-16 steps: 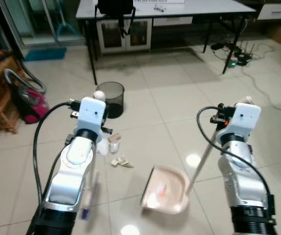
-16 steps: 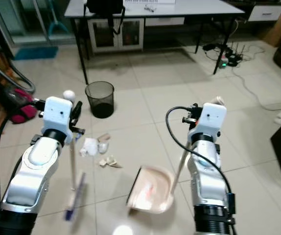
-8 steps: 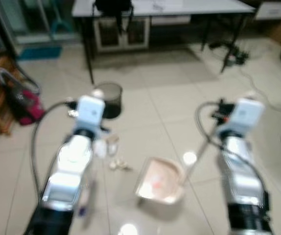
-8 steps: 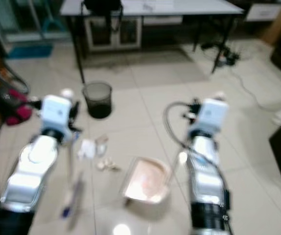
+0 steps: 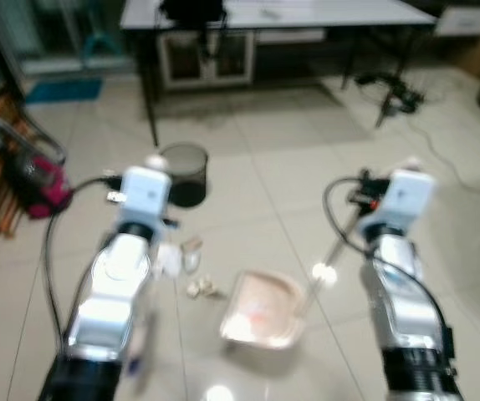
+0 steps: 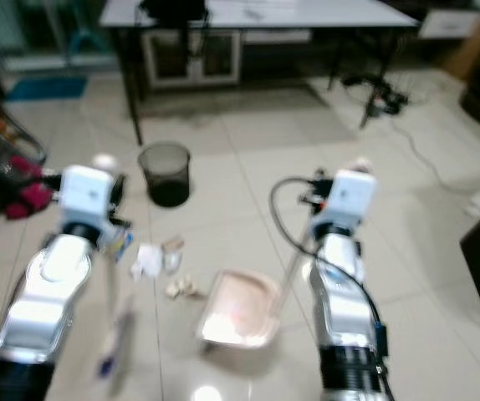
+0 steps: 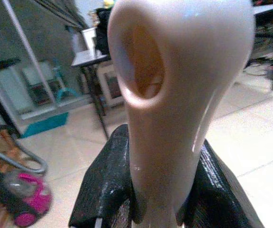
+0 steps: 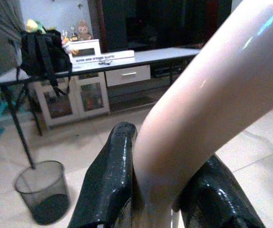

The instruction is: Sweep floor

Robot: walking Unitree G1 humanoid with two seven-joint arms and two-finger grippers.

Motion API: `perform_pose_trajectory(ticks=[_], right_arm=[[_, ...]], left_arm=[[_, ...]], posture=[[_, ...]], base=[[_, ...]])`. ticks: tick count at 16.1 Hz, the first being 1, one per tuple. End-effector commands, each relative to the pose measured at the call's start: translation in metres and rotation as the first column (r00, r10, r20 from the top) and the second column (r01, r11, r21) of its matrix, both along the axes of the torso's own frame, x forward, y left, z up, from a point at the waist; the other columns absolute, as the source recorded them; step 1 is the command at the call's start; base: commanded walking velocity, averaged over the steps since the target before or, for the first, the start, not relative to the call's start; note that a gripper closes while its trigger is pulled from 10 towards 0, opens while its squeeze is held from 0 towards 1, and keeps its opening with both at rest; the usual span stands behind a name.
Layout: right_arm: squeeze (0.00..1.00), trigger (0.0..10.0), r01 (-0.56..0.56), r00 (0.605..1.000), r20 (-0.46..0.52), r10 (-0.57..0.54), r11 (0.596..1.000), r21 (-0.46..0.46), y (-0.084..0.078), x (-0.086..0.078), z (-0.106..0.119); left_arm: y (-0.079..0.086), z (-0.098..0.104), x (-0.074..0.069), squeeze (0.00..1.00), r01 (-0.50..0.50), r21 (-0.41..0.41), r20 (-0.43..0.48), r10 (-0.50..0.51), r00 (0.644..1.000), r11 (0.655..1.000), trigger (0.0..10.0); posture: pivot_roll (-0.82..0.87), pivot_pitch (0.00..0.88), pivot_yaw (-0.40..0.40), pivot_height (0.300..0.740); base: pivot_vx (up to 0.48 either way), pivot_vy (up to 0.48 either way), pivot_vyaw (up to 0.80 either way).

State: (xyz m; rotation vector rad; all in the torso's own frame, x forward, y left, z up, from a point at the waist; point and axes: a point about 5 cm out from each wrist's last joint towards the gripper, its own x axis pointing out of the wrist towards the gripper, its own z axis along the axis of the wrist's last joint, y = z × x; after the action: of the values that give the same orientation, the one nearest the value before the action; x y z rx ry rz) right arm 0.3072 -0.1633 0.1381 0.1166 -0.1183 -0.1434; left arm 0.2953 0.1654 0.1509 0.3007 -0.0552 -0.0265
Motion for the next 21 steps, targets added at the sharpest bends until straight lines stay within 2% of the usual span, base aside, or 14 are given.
perform_pose_trajectory(ticks=[1, 7, 21], right_arm=[[0.00, 10.0, 0.018, 0.999, 0.043, -0.018, 1.000, 0.001, -0.008, 0.000, 0.008], [0.00, 10.0, -0.014, 0.999, 0.036, 0.015, 1.000, -0.022, -0.005, -0.002, 0.002], [0.00, 10.0, -0.015, 1.000, 0.010, 0.015, 0.999, -0.047, -0.005, -0.006, -0.008]], left_arm=[[-0.005, 0.010, 0.001, 0.00, 0.010, 0.002, 0.052, -0.010, 0.999, 1.000, 10.0], [-0.001, 0.005, -0.002, 0.00, -0.011, -0.008, 0.051, 0.011, 0.999, 1.000, 10.0], [-0.002, -0.001, -0.002, 0.00, 0.022, 0.001, 0.022, -0.022, 1.000, 1.000, 10.0]], posture=[[-0.04, 0.000, 0.003, 0.740], [-0.04, 0.000, 0.006, 0.740], [-0.03, 0.000, 0.014, 0.740]], base=[[0.307, 0.000, 0.00], [0.306, 0.000, 0.00], [0.369, 0.000, 0.00]])
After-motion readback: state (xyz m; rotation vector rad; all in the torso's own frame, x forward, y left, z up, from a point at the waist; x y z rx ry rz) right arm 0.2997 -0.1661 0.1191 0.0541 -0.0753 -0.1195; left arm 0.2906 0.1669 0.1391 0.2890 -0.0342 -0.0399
